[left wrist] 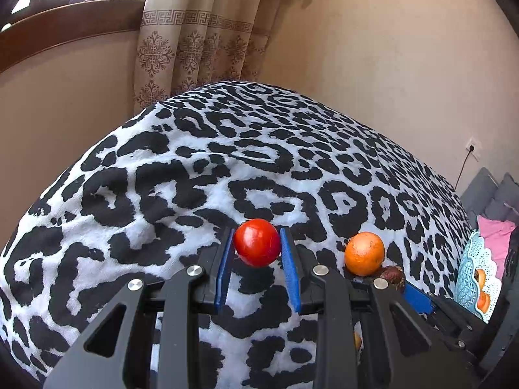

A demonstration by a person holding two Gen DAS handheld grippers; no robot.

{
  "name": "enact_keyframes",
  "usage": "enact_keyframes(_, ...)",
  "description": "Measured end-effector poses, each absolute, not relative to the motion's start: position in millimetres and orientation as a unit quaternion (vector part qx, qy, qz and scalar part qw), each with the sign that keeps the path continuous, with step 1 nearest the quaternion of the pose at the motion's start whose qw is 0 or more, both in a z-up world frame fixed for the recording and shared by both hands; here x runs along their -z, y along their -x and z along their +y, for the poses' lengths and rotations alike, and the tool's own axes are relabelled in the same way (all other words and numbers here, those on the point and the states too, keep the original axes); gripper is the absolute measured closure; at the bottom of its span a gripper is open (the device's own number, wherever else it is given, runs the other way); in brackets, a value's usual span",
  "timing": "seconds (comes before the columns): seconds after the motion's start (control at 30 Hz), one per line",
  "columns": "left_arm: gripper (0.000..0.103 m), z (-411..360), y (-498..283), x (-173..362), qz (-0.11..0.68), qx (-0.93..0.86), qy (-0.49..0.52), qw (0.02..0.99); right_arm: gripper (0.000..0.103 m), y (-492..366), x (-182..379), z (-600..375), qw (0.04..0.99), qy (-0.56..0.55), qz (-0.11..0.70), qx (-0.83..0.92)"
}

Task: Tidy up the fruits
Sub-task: 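Grasp the dark brown passion fruit with the right tool while the left holds the tomato, then carry the passion fruit into the blue basket and open the right tool while the left holds the tomato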

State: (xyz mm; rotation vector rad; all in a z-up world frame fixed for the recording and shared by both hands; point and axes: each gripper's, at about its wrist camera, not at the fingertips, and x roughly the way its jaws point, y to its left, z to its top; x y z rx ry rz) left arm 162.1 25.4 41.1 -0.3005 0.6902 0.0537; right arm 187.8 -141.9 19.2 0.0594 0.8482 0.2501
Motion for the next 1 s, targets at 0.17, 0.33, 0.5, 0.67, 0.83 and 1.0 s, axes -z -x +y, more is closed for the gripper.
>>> enact_keyframes(0.17, 0.074, 24, -162, -41, 0.336, -0.024, 0.145, 0.93, 0.058, -179, -27, -148, 0.906, -0.04, 0.402, -0.123)
enact_keyframes(0.33, 0.074, 23, -162, -41, 0.336, -0.023, 0.144, 0.931, 0.058, -168, -38, -153, 0.911, -0.049, 0.389, -0.126)
enact_keyframes(0.5, 0.074, 22, -161, -41, 0.334, -0.023, 0.144, 0.931, 0.058, -155, -53, -165, 0.92, -0.06, 0.37, -0.12)
enact_keyframes(0.67, 0.074, 22, -161, -42, 0.333, -0.022, 0.143, 0.932, 0.058, -142, -68, -184, 0.929, -0.073, 0.348, -0.102)
enact_keyframes(0.83, 0.074, 21, -160, -42, 0.332, -0.021, 0.142, 0.932, 0.058, -132, -74, -212, 0.935, -0.088, 0.335, -0.075)
enact_keyframes(1.0, 0.074, 21, -160, -42, 0.332, -0.022, 0.141, 0.932, 0.058, -119, -78, -246, 0.938, -0.111, 0.325, -0.043)
